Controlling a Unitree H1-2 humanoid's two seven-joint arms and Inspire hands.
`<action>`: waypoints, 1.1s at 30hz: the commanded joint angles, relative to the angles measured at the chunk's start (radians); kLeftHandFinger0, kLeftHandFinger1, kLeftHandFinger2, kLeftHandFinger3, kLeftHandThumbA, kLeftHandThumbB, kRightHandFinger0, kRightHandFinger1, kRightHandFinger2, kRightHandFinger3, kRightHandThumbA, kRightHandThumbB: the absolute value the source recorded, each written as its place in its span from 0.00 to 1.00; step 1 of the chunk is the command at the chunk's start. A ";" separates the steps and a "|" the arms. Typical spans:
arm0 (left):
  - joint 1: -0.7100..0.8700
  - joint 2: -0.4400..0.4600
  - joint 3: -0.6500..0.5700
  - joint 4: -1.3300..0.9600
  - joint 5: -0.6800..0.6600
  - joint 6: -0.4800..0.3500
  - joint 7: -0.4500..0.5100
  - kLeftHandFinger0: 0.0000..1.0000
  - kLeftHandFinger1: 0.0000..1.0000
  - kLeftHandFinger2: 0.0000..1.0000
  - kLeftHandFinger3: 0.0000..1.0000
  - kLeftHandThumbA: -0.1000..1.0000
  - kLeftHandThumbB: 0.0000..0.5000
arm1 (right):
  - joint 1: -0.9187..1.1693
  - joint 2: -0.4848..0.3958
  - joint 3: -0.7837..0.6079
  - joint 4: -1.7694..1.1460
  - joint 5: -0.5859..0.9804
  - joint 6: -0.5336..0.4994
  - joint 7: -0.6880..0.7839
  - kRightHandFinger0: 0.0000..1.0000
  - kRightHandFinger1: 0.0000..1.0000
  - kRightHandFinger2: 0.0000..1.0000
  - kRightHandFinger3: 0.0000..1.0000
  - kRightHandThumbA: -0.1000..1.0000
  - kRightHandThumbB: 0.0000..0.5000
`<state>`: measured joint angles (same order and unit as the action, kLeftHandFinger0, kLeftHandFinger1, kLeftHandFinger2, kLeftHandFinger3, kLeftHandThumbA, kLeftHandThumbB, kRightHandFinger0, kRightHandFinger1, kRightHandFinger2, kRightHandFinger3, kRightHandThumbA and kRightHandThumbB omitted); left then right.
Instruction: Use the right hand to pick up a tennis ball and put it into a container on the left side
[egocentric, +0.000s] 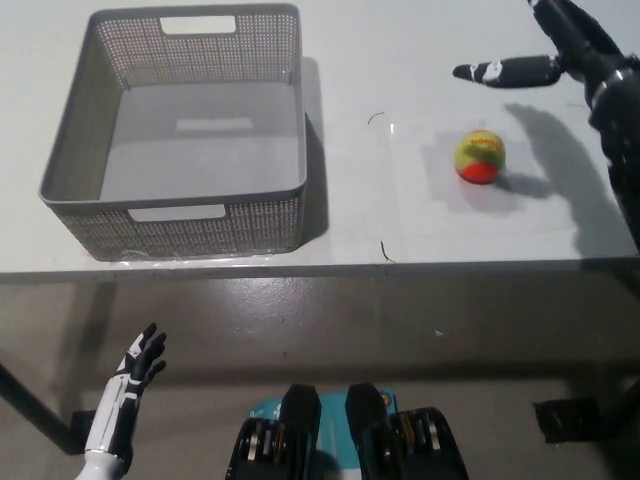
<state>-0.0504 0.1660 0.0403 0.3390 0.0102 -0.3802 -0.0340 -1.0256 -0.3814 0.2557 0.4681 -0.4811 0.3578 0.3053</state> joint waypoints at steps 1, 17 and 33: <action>0.002 0.022 0.001 -0.024 0.012 -0.047 -0.006 1.00 1.00 1.00 1.00 1.00 0.39 | -0.122 -0.007 0.022 0.099 -0.008 0.010 0.035 1.00 1.00 1.00 1.00 1.00 0.97; 0.002 0.018 0.002 -0.031 0.000 -0.040 -0.013 1.00 1.00 1.00 1.00 1.00 0.38 | -0.302 0.096 -0.013 0.659 0.107 -0.114 0.030 1.00 1.00 1.00 1.00 1.00 0.98; 0.000 0.020 0.006 -0.027 0.003 -0.043 -0.011 1.00 1.00 1.00 1.00 1.00 0.35 | -0.303 0.153 0.054 0.843 0.069 -0.168 0.008 1.00 1.00 1.00 1.00 1.00 1.00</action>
<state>-0.0504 0.1675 0.0410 0.3368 0.0106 -0.3823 -0.0404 -1.2471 -0.2289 0.2875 1.2908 -0.4064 0.2337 0.3324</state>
